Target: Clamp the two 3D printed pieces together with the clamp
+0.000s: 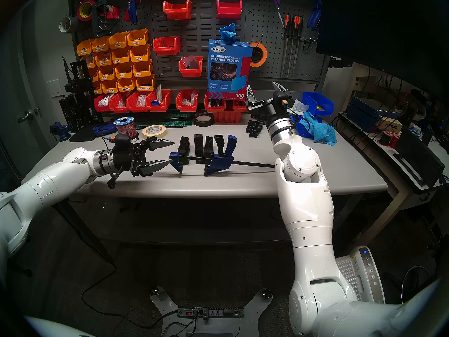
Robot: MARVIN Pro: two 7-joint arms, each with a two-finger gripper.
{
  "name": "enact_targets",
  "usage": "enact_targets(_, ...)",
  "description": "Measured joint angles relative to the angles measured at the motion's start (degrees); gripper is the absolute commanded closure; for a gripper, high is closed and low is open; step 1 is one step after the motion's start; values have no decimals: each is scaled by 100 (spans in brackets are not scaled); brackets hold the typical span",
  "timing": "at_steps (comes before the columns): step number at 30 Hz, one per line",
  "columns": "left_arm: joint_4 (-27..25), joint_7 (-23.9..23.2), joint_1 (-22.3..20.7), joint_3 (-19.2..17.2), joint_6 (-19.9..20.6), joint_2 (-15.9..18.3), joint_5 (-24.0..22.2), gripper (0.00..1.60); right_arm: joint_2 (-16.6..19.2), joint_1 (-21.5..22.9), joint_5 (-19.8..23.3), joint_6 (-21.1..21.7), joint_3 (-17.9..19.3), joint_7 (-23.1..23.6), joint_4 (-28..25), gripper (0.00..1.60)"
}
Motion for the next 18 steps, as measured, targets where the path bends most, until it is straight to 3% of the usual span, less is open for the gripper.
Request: enact_targets(18,-270,-11,40,24,-212,151,332,0,0,-1,0,0,0,0,3,0)
